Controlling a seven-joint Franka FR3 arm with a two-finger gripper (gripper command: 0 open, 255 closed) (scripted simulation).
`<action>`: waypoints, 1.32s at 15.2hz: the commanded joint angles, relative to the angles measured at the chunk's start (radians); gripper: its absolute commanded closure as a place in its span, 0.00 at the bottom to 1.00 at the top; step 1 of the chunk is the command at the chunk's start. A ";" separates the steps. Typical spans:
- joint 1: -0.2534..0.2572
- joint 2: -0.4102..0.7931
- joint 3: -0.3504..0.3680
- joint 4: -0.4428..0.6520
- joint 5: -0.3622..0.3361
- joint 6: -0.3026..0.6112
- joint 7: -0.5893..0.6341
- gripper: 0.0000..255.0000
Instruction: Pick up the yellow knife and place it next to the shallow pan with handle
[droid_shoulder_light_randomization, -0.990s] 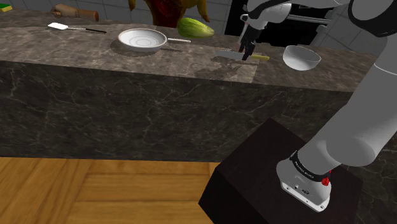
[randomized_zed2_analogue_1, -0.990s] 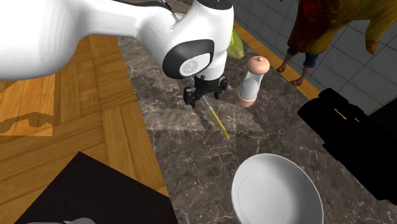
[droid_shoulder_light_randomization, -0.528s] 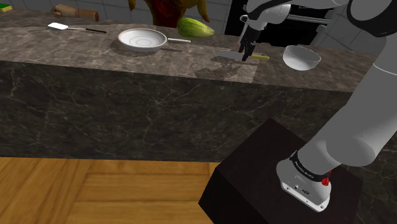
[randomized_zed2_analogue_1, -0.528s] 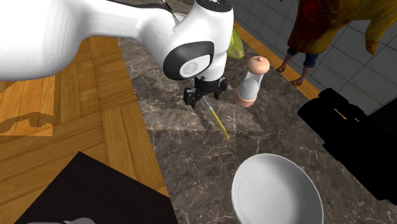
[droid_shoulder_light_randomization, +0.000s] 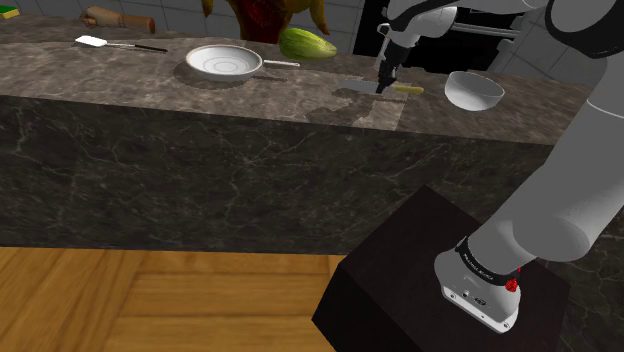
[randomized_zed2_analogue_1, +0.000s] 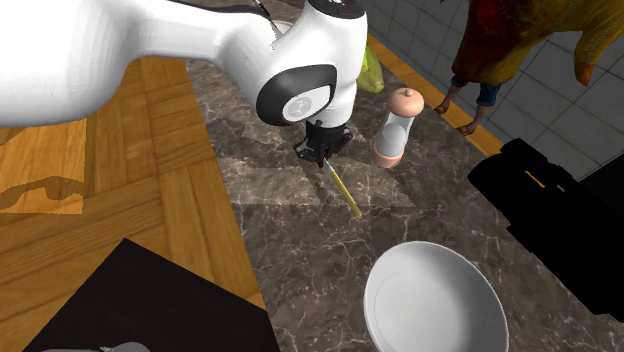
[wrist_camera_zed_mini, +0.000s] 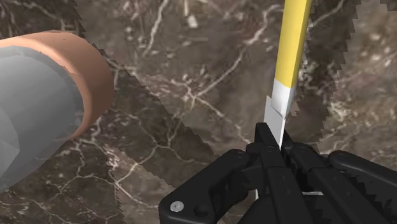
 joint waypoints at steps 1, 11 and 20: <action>0.000 0.000 0.000 0.000 0.000 0.000 0.000 1.00; 0.005 -0.041 -0.007 0.073 -0.034 -0.108 0.030 1.00; 0.006 -0.065 -0.011 0.167 -0.054 -0.221 0.051 1.00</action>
